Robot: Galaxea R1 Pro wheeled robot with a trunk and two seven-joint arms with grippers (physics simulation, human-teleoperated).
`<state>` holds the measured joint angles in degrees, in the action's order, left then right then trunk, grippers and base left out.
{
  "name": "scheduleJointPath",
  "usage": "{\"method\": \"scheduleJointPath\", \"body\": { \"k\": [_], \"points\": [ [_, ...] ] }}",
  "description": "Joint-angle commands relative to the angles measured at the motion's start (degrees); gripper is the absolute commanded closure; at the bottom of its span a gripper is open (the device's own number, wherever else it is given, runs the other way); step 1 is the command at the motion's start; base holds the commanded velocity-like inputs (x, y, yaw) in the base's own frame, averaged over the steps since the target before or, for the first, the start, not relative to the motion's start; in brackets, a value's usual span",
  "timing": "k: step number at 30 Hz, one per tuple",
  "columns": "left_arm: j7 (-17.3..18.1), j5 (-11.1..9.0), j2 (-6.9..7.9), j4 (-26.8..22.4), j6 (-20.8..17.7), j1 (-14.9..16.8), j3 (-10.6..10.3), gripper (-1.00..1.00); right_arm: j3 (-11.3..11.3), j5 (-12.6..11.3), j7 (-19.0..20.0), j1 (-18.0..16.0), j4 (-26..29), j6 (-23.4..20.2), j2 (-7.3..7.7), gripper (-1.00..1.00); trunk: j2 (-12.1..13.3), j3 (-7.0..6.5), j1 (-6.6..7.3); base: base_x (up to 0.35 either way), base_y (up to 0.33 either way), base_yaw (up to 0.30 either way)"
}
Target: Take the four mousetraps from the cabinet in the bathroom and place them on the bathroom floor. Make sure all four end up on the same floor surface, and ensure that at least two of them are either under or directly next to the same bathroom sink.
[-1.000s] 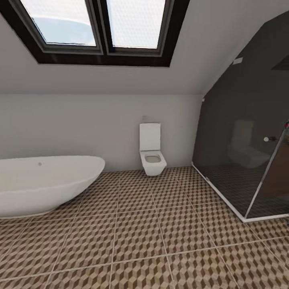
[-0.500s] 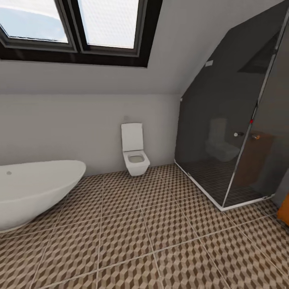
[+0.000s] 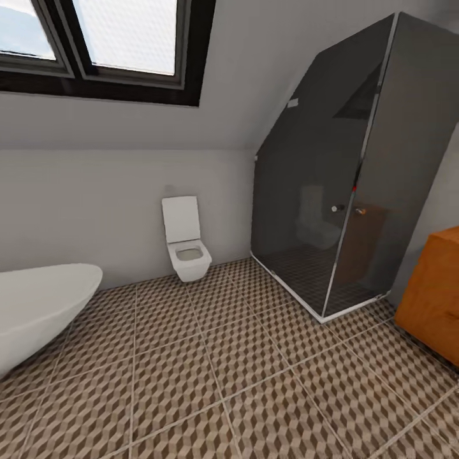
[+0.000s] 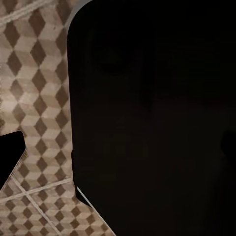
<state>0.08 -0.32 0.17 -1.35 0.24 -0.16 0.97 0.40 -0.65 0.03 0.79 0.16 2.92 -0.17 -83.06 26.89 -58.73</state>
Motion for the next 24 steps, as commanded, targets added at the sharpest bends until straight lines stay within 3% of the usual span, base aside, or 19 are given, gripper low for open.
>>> {"method": "scheduleJointPath", "body": {
  "k": [1, 24],
  "points": [
    [0.01, -0.03, 0.0, -0.06, 0.03, -0.02, 0.09, -1.0, 0.04, -0.09, 0.01, 0.0, 0.01, 0.17, -0.01, -1.0, -0.02, 0.04, 0.0, 0.0, 0.0, -0.297],
    [0.01, -0.03, 0.0, -0.06, 0.03, -0.02, 0.09, -1.0, 0.04, -0.07, 0.06, 0.0, 0.01, 0.16, -0.01, -1.0, -0.02, 0.04, 0.0, 0.0, 0.0, -0.297]
  ]
}}
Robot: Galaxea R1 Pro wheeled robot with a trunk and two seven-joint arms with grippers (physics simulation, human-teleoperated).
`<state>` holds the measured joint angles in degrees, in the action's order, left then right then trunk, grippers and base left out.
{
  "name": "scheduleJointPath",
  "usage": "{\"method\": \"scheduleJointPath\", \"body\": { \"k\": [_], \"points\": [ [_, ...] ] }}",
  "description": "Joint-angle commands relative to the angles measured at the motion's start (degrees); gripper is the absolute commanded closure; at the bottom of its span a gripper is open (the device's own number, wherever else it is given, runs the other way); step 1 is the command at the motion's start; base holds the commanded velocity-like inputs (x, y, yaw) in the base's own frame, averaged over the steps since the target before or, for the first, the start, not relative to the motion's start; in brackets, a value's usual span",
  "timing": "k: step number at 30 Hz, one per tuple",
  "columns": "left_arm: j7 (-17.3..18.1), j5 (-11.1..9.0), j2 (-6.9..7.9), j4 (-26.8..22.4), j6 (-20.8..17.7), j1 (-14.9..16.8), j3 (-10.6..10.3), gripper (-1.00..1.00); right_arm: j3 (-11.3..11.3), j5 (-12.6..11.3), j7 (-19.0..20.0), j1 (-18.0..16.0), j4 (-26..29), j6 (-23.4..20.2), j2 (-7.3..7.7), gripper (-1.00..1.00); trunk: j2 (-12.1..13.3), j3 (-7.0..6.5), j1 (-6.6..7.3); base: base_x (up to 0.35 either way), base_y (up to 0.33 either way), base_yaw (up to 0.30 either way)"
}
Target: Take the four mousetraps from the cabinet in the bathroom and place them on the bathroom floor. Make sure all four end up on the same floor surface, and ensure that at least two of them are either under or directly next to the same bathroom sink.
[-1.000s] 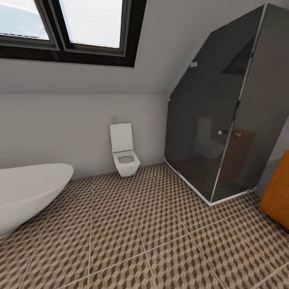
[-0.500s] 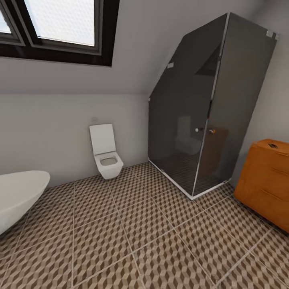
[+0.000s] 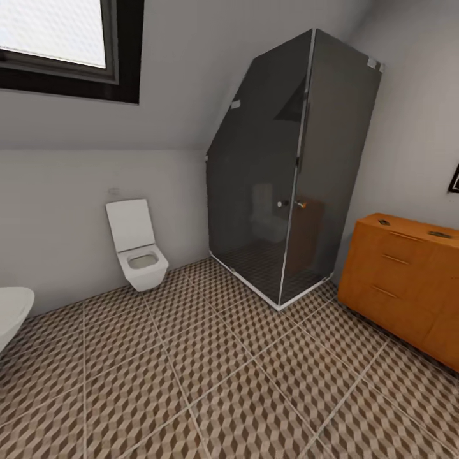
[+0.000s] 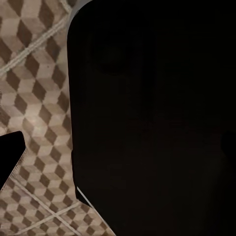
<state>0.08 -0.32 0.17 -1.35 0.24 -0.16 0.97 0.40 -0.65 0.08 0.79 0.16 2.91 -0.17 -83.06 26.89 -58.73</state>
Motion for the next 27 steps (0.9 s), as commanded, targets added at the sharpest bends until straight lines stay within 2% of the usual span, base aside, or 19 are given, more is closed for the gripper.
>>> {"method": "scheduleJointPath", "body": {
  "k": [1, 27],
  "points": [
    [0.01, -0.03, 0.0, -0.06, 0.04, -0.02, 0.09, -1.0, 0.04, -0.07, 0.01, 0.0, 0.01, 0.17, -0.01, -1.0, -0.02, 0.04, 0.0, 0.0, 0.0, -0.297],
    [0.01, -0.03, 0.0, -0.06, 0.04, -0.02, 0.09, -1.0, 0.04, -0.14, 0.01, 0.0, 0.01, 0.17, 0.03, -1.0, -0.02, 0.04, 0.0, 0.0, 0.0, -0.297]
  ]
}}
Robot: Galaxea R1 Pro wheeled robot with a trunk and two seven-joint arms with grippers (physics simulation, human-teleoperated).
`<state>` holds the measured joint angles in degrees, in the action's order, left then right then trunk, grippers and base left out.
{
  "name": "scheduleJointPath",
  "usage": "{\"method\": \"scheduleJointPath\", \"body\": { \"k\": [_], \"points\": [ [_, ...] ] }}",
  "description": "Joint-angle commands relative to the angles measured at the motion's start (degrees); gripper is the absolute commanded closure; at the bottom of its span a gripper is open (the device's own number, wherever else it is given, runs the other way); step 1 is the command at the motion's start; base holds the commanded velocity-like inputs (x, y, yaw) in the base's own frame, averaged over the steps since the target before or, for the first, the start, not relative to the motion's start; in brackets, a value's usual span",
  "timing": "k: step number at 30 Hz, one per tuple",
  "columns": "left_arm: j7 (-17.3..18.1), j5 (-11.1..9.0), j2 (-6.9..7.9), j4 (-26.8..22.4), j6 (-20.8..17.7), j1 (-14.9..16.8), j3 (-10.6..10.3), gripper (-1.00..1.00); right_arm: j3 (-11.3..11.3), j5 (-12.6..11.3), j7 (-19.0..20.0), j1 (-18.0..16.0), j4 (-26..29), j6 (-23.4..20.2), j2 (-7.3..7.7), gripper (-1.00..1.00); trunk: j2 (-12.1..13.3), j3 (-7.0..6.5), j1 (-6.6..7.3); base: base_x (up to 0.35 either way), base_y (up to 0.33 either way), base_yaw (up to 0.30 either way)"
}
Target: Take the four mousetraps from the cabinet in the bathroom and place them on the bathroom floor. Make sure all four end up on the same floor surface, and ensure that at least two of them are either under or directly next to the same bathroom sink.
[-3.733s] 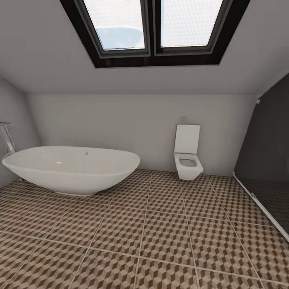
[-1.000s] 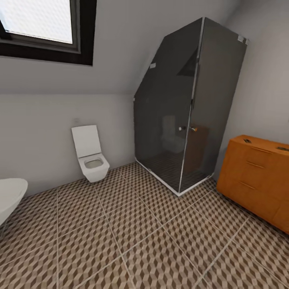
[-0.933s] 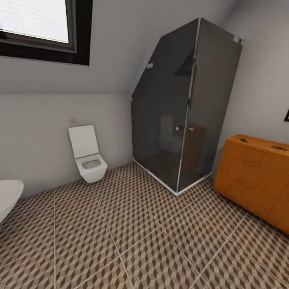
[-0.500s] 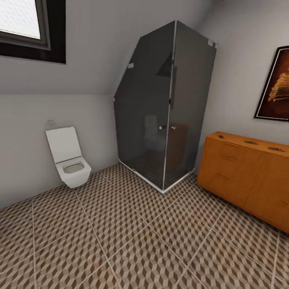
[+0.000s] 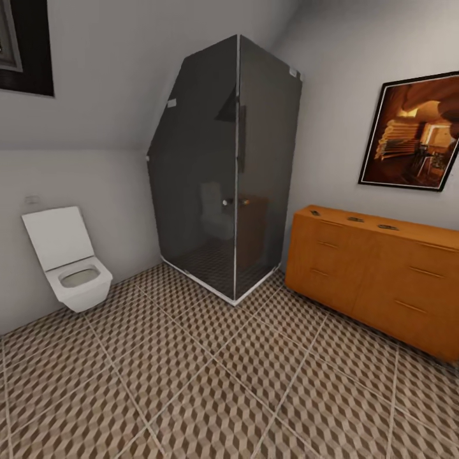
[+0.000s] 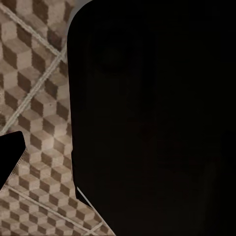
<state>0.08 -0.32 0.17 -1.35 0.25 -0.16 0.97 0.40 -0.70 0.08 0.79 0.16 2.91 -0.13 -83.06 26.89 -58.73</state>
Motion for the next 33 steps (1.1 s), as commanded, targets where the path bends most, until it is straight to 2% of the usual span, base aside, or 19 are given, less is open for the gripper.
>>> {"method": "scheduleJointPath", "body": {
  "k": [1, 26, 33],
  "points": [
    [0.01, -0.03, 0.0, -0.06, 0.02, -0.02, 0.09, -1.0, 0.04, -0.08, 0.01, 0.0, 0.01, 0.17, 0.0, -1.0, -0.02, 0.04, 0.0, 0.0, 0.0, -0.297],
    [0.01, -0.03, -0.05, -0.06, 0.15, -0.02, 0.09, -1.0, 0.21, -0.43, 0.01, 0.0, 0.01, 0.17, 0.3, -1.0, -0.02, 0.04, 0.0, 0.0, 0.0, -0.297],
    [0.01, -0.03, -0.08, -0.06, 1.95, -0.02, 0.09, -1.0, 0.2, -0.44, 0.01, 0.0, 0.01, 0.17, 0.25, -1.0, -0.02, 0.04, 0.0, 0.0, 0.0, -0.297]
  ]
}}
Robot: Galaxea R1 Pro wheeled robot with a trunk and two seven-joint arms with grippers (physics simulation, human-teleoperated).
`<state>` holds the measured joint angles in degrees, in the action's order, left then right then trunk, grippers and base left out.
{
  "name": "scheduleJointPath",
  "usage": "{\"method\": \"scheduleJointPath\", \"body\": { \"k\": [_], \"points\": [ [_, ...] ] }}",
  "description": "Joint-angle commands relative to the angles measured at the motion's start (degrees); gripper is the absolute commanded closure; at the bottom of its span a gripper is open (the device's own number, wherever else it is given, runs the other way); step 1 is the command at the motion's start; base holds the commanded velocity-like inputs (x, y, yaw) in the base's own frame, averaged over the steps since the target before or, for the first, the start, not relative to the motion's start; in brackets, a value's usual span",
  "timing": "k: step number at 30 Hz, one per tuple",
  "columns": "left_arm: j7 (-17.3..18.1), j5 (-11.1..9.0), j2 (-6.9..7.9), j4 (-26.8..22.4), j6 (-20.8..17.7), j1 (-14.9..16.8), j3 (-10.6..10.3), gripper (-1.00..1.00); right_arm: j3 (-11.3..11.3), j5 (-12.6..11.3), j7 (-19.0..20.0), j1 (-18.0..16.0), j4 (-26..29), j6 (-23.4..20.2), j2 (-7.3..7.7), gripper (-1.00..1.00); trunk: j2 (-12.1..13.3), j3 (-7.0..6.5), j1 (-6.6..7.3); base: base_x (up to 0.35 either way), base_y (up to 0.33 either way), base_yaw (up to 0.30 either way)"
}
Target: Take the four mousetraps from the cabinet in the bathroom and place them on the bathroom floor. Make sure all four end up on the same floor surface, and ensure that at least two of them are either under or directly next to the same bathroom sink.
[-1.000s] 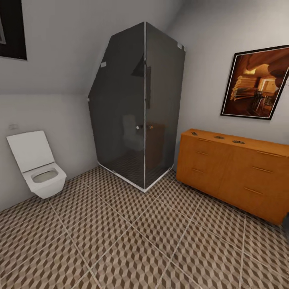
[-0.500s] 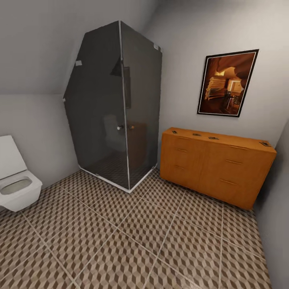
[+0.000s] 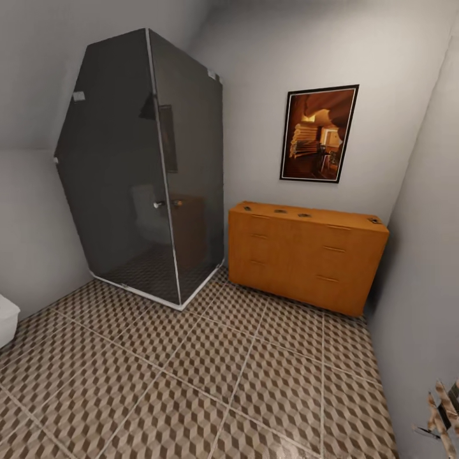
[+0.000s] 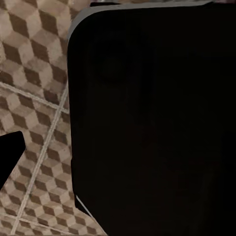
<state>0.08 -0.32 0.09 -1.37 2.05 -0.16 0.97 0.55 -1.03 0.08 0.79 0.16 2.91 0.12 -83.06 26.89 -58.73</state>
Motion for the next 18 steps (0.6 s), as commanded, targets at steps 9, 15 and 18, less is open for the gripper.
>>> {"method": "scheduleJointPath", "body": {
  "k": [9, 15, 18],
  "points": [
    [-0.17, -0.03, 0.0, -0.04, 1.74, -0.02, 0.08, -1.0, 0.06, -0.11, 0.01, 0.0, 0.01, 0.17, 0.05, -1.0, -0.02, 0.04, 0.0, 0.0, 0.0, -0.297],
    [-0.24, -0.03, 0.0, -0.04, 1.94, -0.02, 0.08, -1.0, 0.0, -0.11, 0.01, 0.0, 0.01, 0.19, 0.0, -1.0, -0.02, 0.04, 0.0, 0.0, 0.0, -0.294],
    [-0.23, -0.03, 0.0, -0.04, 1.96, -0.02, 0.08, -1.0, -0.01, -0.11, 0.01, 0.0, 0.01, 0.18, 0.0, -1.0, -0.02, 0.04, 0.0, 0.0, 0.0, -0.212]
  ]
}}
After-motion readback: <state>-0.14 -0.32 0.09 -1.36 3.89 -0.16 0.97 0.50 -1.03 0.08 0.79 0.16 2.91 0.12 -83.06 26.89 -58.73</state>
